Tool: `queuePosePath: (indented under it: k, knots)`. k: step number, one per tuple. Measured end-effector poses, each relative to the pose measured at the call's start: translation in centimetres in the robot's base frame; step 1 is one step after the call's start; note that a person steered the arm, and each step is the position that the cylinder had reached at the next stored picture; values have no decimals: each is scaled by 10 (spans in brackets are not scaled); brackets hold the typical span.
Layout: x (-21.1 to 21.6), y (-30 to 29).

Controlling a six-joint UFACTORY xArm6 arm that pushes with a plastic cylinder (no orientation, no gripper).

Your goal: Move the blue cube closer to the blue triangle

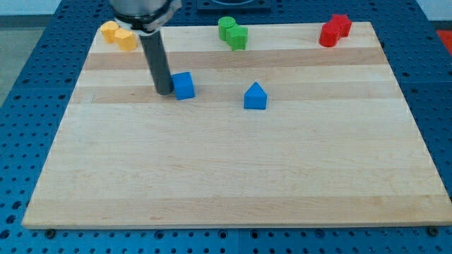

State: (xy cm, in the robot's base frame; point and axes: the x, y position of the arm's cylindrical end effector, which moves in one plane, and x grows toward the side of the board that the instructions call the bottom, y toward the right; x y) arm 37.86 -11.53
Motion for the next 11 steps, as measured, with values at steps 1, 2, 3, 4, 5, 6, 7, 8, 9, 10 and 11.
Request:
queuePosePath:
  k: [1, 2, 3, 4, 5, 6, 7, 8, 9, 10, 11]
  knots:
    - [0, 25]
    - [-28, 25]
    - [-45, 28]
    - [-39, 42]
    - [-26, 48]
    - [-20, 55]
    - [-19, 65]
    - [-12, 71]
    - [-5, 71]
    - [-4, 72]
    - [3, 73]
